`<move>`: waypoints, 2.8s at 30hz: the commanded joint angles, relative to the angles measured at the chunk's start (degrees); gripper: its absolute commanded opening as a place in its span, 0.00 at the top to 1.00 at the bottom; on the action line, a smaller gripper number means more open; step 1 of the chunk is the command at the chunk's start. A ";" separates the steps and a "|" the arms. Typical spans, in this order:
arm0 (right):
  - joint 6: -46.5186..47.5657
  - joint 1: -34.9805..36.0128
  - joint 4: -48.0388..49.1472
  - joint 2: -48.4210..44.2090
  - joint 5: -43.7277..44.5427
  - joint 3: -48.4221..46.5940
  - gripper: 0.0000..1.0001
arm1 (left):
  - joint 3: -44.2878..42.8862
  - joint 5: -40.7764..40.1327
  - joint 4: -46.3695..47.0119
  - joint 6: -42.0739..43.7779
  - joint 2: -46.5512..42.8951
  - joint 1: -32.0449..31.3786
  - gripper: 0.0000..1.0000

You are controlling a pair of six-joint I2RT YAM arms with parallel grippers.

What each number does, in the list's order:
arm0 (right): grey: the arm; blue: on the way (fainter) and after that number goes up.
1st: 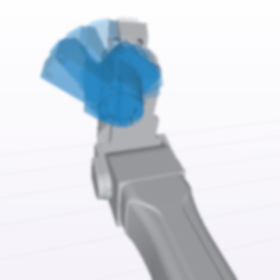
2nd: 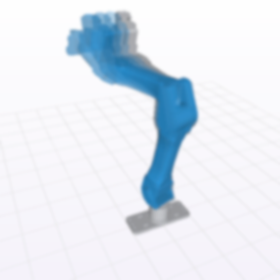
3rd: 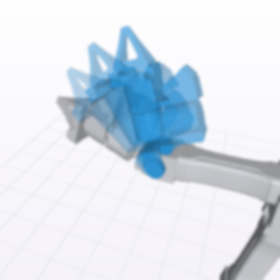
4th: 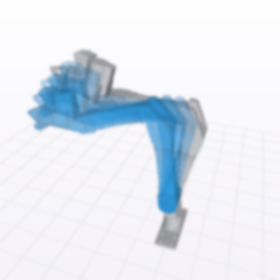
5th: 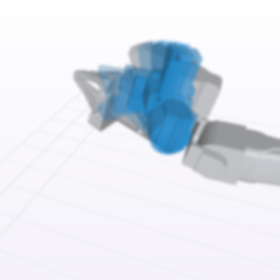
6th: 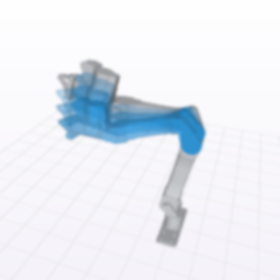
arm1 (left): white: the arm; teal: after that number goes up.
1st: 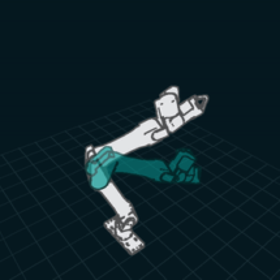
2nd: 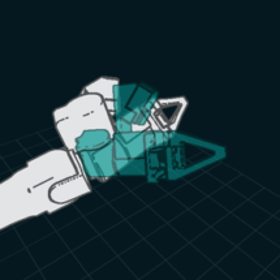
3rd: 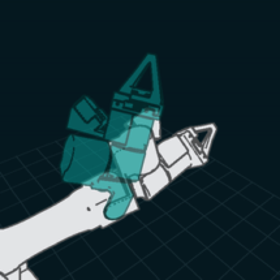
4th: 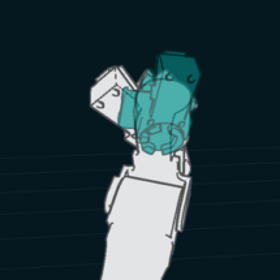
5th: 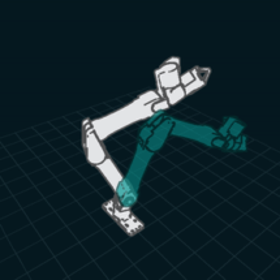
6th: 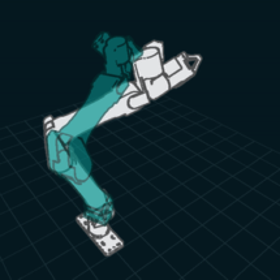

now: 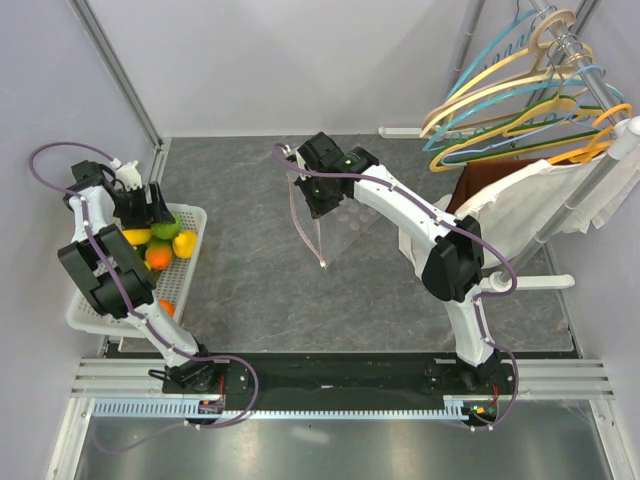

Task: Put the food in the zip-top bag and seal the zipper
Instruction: Pick up the fake fruit from the bin, then place the fake fruit in the zipper food storage bag.

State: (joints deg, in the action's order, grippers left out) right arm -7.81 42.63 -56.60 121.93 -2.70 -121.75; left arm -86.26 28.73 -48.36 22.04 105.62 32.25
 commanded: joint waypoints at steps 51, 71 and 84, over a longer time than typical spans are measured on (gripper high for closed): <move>-4.84 0.61 2.02 -0.29 -24.28 -3.14 1.00 | 29.74 27.53 39.04 -32.24 -39.79 -41.74 0.53; -5.81 0.35 2.90 -5.12 -31.40 -0.33 1.00 | 36.35 -1.52 36.41 -28.02 -39.54 -39.11 0.56; -9.68 0.35 6.24 -5.12 -40.90 -0.41 1.00 | 19.65 -2.54 20.61 -24.87 -40.32 -41.04 0.16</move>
State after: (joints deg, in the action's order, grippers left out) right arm -15.70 43.18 -52.51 119.17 -39.24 -121.69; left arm -58.37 27.00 -20.82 -7.22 66.92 -8.32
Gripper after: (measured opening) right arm 0.011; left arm 0.761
